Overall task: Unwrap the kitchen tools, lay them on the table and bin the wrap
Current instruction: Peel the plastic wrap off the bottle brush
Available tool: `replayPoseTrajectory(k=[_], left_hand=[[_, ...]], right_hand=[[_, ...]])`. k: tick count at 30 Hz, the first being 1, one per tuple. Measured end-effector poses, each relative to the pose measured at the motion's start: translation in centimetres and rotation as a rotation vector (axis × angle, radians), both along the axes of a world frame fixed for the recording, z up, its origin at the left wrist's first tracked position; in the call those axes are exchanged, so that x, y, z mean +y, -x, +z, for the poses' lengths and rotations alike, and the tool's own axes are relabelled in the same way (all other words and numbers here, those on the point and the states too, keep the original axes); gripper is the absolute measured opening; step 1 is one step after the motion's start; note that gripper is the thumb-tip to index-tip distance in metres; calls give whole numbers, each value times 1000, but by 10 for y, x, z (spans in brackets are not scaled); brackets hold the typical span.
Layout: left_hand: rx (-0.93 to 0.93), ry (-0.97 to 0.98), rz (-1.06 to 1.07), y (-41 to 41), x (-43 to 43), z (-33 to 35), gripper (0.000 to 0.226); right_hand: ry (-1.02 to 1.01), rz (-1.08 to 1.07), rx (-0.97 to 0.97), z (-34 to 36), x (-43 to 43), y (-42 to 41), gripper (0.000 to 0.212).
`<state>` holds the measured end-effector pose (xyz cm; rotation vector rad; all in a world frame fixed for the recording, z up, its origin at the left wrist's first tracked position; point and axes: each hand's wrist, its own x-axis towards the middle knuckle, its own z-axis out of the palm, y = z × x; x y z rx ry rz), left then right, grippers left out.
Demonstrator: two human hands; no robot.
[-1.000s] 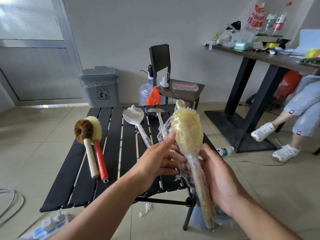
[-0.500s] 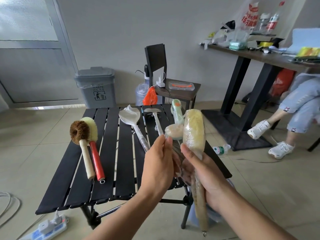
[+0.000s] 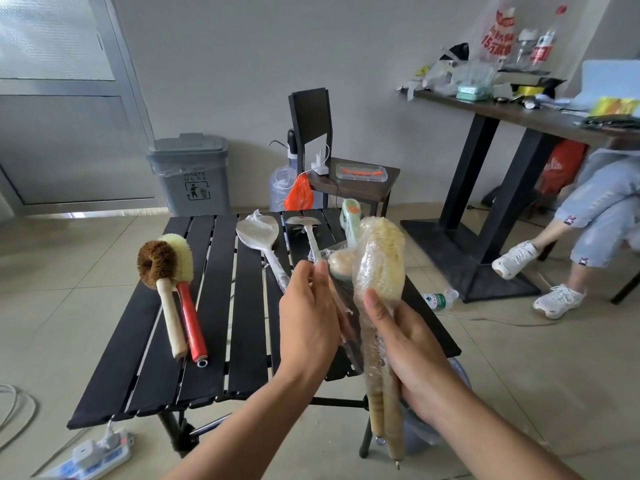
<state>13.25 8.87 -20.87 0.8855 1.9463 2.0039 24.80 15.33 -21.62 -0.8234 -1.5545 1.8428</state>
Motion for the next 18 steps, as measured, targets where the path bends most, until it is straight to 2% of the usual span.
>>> replayPoseTrajectory(k=[3, 7, 10, 15, 18], left_hand=[[8, -16, 60, 5, -1, 2, 42], [65, -25, 206, 19, -2, 8, 42], [40, -79, 279, 29, -1, 8, 42], [-119, -125, 143, 30, -2, 4, 37], [-151, -79, 39, 34, -3, 3, 21]], right_hand=[[-6, -9, -3, 1, -3, 1, 53], [151, -4, 56, 9, 2, 0, 66], [281, 75, 105, 14, 6, -5, 75], [287, 149, 137, 17, 7, -8, 80], [291, 131, 140, 16, 10, -6, 70]])
